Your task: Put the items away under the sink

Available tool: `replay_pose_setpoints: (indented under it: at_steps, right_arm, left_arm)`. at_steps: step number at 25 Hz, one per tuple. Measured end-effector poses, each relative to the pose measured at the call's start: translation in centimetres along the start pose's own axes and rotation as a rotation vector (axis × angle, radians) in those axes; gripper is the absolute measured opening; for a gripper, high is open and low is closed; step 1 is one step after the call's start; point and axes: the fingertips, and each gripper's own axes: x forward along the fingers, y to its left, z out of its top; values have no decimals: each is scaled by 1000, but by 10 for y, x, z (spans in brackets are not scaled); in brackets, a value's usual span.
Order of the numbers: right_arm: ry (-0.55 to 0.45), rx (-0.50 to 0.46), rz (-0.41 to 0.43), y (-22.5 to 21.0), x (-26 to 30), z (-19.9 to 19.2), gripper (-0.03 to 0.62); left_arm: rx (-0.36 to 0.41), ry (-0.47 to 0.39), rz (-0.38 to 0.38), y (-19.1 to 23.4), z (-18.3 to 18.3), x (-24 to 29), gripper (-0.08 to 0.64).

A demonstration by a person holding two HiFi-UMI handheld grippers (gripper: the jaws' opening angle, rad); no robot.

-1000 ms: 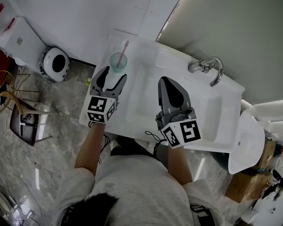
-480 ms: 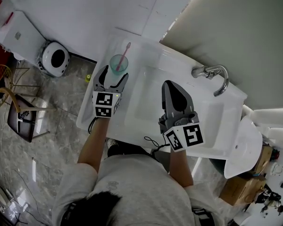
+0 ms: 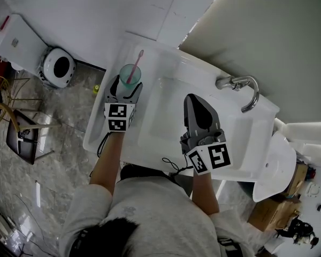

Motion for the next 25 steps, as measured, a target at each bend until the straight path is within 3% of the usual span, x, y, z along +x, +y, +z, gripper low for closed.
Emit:
replay_pose_setpoints:
  at_steps: [19, 25]
  right_arm:
    - [18, 1, -6, -9, -3, -7, 11]
    - [-3, 2, -3, -3, -9, -1, 11]
  left_arm:
    - [45, -15, -29, -7, 6, 11, 345]
    - [69, -97, -75, -21, 37, -14, 345]
